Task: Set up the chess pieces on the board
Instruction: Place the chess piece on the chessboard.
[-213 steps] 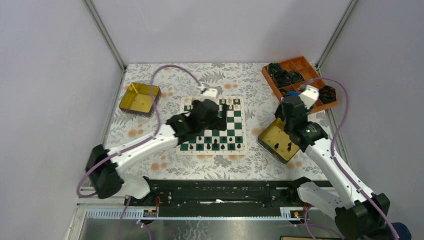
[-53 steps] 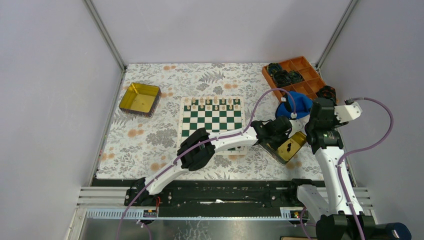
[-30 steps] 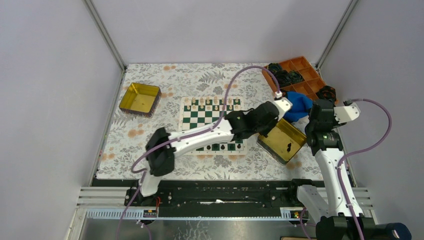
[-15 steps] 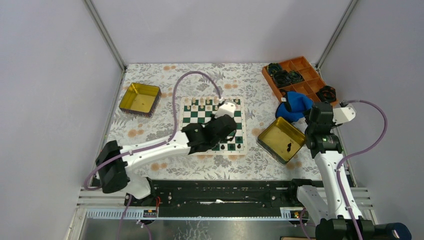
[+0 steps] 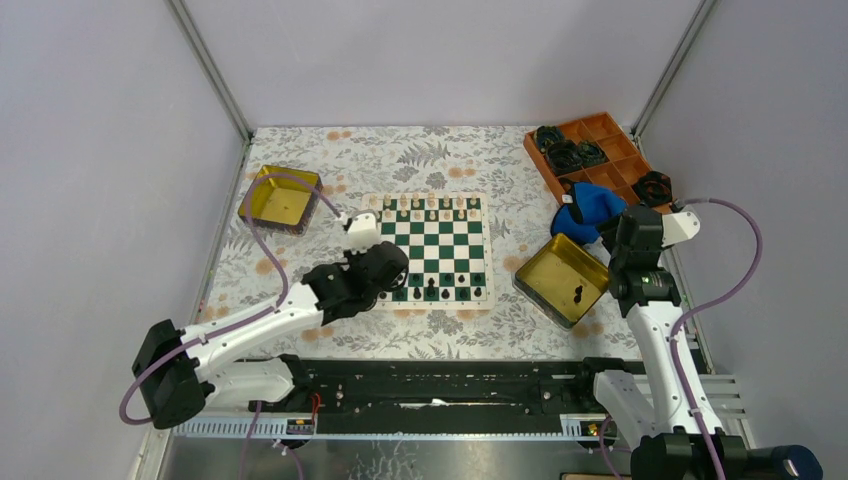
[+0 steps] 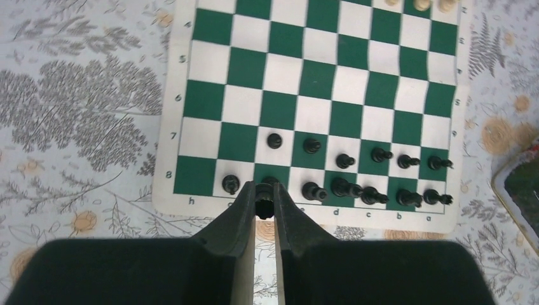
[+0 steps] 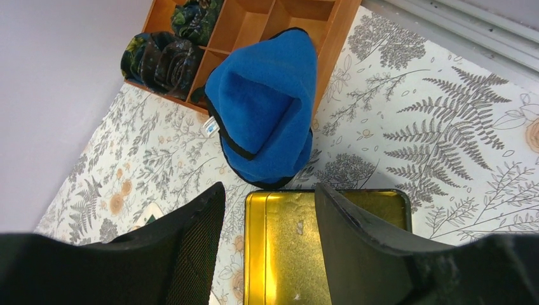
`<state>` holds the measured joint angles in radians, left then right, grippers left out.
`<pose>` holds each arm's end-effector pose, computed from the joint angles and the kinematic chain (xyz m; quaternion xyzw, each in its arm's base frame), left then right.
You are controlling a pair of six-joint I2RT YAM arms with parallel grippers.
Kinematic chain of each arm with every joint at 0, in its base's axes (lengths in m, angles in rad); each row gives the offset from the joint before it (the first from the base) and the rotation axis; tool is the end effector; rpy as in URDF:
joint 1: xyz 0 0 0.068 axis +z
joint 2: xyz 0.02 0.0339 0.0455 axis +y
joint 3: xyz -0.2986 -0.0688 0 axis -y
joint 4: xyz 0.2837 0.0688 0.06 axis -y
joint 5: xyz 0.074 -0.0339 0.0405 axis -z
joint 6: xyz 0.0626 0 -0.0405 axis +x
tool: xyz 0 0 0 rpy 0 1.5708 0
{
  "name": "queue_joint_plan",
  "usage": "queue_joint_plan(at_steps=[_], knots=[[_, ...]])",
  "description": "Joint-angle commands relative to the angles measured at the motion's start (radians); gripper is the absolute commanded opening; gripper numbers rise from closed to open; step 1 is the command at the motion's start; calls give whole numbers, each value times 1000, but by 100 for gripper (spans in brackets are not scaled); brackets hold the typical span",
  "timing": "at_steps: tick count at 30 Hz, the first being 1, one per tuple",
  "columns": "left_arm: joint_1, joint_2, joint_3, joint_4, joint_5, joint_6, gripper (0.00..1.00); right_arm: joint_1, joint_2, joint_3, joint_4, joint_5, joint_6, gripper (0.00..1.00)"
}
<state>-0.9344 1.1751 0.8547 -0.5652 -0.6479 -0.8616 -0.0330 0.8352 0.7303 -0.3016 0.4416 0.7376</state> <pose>0.1917 -0.1959 0.2607 -0.0744 0.8962 -0.0622 0.4329 0.2270 -0.0343 0.3132 0.4179 0.7100 0.0134 0.5666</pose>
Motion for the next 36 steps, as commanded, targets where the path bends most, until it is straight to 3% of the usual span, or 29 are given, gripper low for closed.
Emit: queue_joint_plan(at_steps=[1,23,36], knots=[[42,-60,-69,-13,-36,-148,0,-2,4,-9,61,-34,-12,60],[209,15,-178,46,28,-221,0,-3,8,-26,76,-63,-9,60],[229,92,-188,111,96,-206,0,-2,10,-37,82,-63,-10,60]])
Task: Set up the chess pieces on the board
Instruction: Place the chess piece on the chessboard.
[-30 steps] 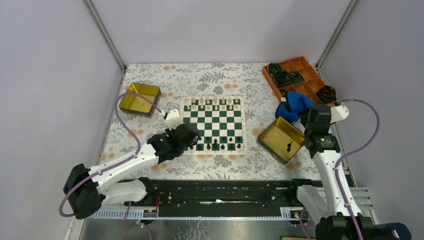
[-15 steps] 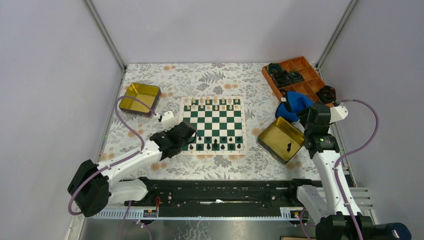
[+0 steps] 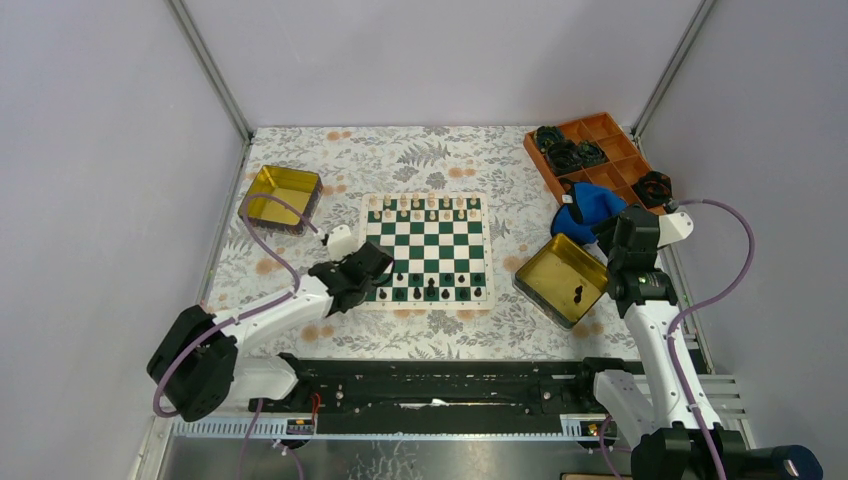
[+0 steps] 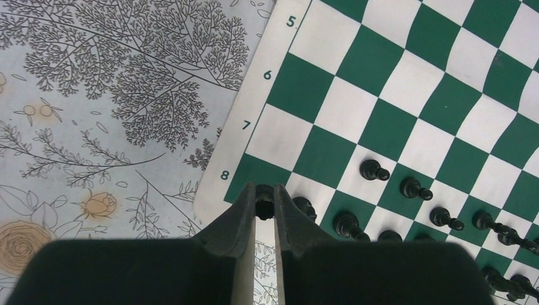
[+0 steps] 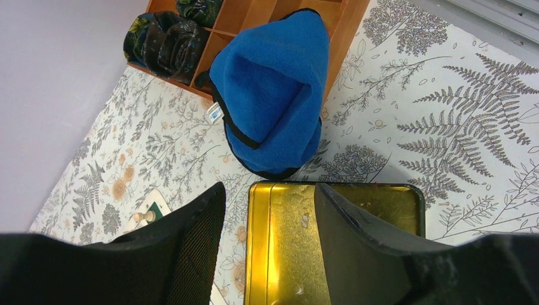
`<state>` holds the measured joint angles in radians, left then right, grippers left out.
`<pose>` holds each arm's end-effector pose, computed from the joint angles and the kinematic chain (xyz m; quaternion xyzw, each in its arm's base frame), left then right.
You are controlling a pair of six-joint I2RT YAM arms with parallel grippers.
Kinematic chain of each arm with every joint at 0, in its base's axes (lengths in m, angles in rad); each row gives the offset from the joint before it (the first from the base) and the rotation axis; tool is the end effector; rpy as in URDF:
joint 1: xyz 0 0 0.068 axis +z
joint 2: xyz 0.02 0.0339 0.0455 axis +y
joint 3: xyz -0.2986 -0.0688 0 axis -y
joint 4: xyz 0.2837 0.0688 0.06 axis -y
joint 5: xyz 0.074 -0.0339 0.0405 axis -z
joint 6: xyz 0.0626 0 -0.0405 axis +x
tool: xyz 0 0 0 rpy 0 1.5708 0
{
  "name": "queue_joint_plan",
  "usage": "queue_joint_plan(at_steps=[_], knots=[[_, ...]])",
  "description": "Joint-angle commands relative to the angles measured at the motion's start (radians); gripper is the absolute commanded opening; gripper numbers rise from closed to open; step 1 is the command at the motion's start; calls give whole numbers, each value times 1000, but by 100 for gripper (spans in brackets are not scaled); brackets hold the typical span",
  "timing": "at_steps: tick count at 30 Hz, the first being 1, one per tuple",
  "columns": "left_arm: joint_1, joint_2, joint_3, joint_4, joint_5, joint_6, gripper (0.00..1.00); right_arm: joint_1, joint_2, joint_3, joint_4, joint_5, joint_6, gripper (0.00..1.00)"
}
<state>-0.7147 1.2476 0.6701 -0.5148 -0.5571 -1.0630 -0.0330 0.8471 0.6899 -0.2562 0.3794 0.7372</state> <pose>0.2137 -0.1416 0.1792 -0.2260 0.9087 -0.0085 0.3510 0.2320 -0.0309 0.2990 0.4044 0.7232 0.0371 0.5586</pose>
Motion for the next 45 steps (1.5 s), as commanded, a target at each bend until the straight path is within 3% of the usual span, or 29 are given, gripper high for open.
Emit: queue_joint_plan(at_steps=[1,34,41,45], knots=[[10,24,-4,64,7,-4,0,-2,-2,1,37,0,-8,60],[34,137,-12,89,34,-3,0,-3,10,-16,57,-4,-10,60],[34,128,-4,79,35,-3,24,-2,13,-14,59,-5,-11,60],[34,113,-3,68,35,-2,30,-2,13,-13,60,-7,-12,60]])
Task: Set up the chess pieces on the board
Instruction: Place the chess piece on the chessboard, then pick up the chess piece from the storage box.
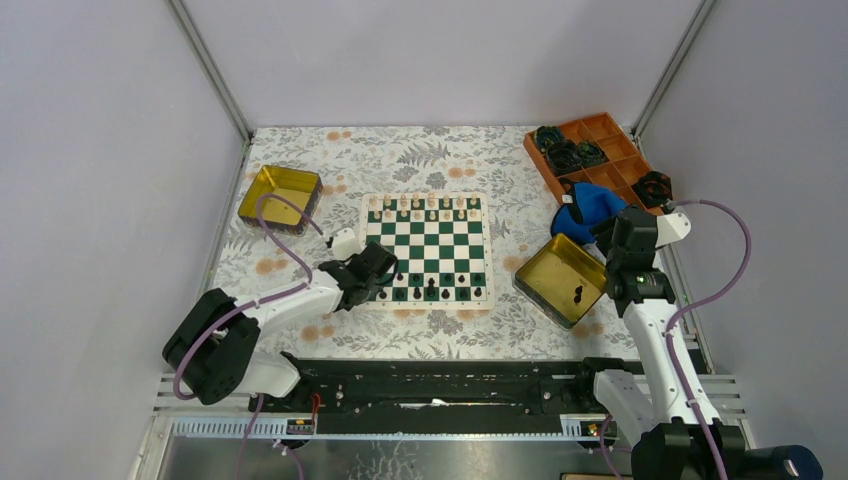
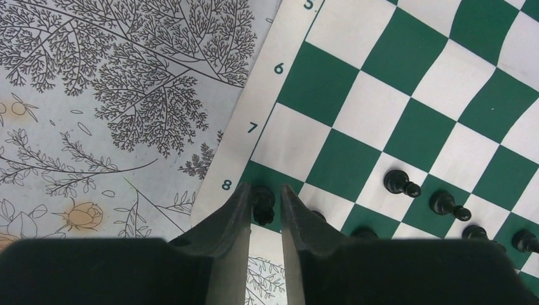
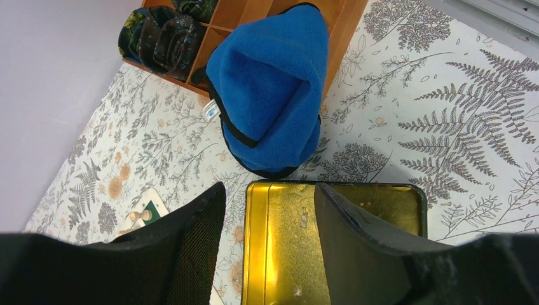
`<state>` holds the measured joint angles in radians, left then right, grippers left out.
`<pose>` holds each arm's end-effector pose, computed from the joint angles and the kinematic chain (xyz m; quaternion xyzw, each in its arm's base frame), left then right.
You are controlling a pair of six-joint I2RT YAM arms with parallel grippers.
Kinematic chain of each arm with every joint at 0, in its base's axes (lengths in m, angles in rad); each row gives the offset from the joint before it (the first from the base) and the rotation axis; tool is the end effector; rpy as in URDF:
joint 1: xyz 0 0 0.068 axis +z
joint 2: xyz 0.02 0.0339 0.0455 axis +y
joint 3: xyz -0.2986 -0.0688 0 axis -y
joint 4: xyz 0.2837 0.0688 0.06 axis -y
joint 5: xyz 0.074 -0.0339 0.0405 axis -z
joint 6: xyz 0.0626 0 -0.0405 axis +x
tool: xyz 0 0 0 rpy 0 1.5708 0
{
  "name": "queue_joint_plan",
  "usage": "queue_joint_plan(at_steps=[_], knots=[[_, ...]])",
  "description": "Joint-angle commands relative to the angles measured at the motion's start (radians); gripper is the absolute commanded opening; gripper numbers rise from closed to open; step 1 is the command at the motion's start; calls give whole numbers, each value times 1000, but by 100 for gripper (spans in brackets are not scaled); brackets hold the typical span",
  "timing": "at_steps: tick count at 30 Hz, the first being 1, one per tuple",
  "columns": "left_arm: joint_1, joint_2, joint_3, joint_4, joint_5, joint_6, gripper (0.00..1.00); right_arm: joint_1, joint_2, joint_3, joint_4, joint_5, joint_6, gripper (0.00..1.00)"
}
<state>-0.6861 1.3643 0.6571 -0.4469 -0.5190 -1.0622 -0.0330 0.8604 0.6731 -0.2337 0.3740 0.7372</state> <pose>0.2250 -0.1441 0.1497 -0.2289 0.9190 0.0077 0.3208 0.2350 -0.0306 0.2919 0.4035 0.7262 0.0378 0.5553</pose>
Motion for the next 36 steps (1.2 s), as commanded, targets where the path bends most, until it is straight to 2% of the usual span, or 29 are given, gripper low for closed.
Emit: queue_joint_plan(at_steps=[1,11,16,22,25,28,32,34,36], knots=[[5,-7,12,-4,-2,-4,31,-3,0,4,37,-3,-11,61],[4,-74,24,-66,-1,-16,35,-3,-3,12,43,-15,-14,61],[4,-188,117,-171,-24,-5,38,-2,32,42,35,-48,-24,61],[0,-303,240,-232,-45,55,60,-2,86,69,30,-86,-47,63],[-7,-324,246,-179,-23,105,72,0,105,60,52,-126,-78,65],[-7,-308,253,-101,26,195,83,27,131,65,60,-92,-110,66],[-7,-271,298,-35,73,366,97,182,176,91,55,32,-161,65],[-7,-253,325,-13,129,434,99,294,212,116,26,143,-189,65],[-7,-232,339,-12,156,452,99,369,265,201,-106,232,-183,66]])
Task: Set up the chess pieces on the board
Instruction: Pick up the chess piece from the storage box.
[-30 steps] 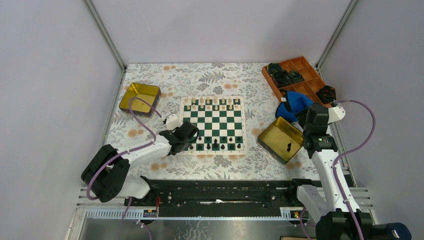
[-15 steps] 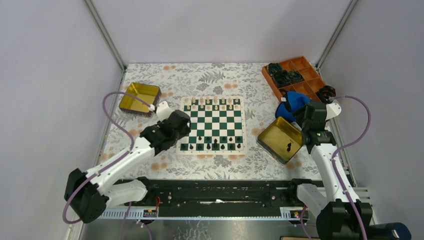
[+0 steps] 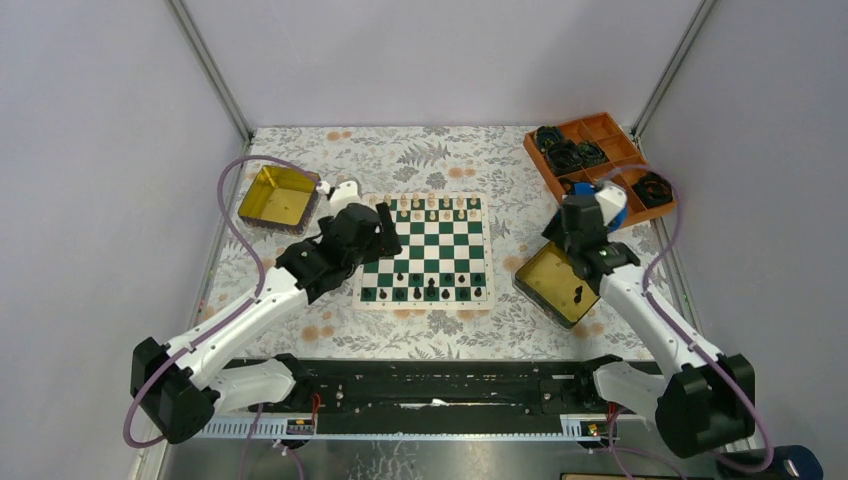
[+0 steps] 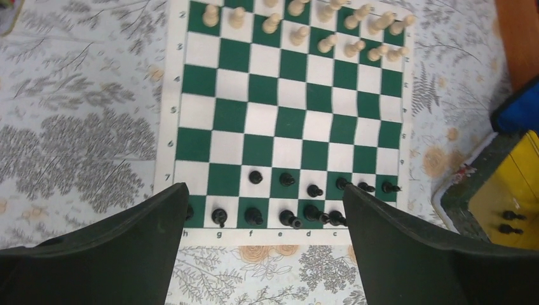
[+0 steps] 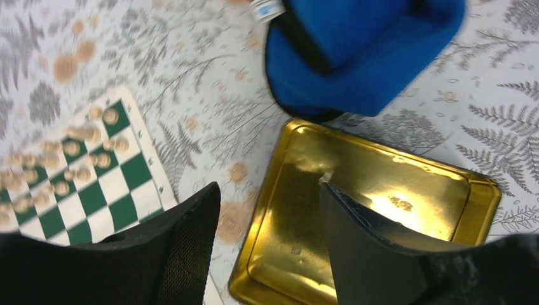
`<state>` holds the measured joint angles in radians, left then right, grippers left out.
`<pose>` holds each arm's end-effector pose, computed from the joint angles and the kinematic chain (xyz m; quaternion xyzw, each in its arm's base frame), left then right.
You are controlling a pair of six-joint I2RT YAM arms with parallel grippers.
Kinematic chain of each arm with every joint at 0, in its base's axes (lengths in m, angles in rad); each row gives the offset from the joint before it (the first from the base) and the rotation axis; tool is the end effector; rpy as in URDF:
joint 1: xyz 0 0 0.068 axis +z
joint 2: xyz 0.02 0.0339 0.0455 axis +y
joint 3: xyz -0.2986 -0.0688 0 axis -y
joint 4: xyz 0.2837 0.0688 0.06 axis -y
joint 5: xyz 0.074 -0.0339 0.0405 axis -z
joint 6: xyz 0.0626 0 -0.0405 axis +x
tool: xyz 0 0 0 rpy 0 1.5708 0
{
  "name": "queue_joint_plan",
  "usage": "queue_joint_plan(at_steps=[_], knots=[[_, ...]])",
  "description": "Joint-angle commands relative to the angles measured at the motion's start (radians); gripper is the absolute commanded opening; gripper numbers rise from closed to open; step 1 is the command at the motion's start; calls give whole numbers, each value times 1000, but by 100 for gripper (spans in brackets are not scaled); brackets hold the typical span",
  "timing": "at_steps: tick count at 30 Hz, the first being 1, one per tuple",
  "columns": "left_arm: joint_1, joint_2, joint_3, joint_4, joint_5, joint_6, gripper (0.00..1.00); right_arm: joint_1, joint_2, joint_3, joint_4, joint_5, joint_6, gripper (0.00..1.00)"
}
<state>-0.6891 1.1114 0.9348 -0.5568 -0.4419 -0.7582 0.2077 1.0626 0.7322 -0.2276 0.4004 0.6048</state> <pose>0.2288 -0.1538 0.3030 -0.1198 0.8878 -0.1126 0.4298 0.2733 0.0327 0.2694 0.2636 0.8212 0.0281 0.5054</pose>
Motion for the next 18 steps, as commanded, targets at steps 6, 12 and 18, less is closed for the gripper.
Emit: queue_joint_plan(at_steps=[6,12,18], knots=[[-4,25,55,48,199,75,99,145,47,310,-457,214,74,66],[-5,-28,40,9,243,96,99,145,34,350,-704,163,152,68],[-4,-22,30,-23,241,155,99,144,35,228,-721,85,220,69]])
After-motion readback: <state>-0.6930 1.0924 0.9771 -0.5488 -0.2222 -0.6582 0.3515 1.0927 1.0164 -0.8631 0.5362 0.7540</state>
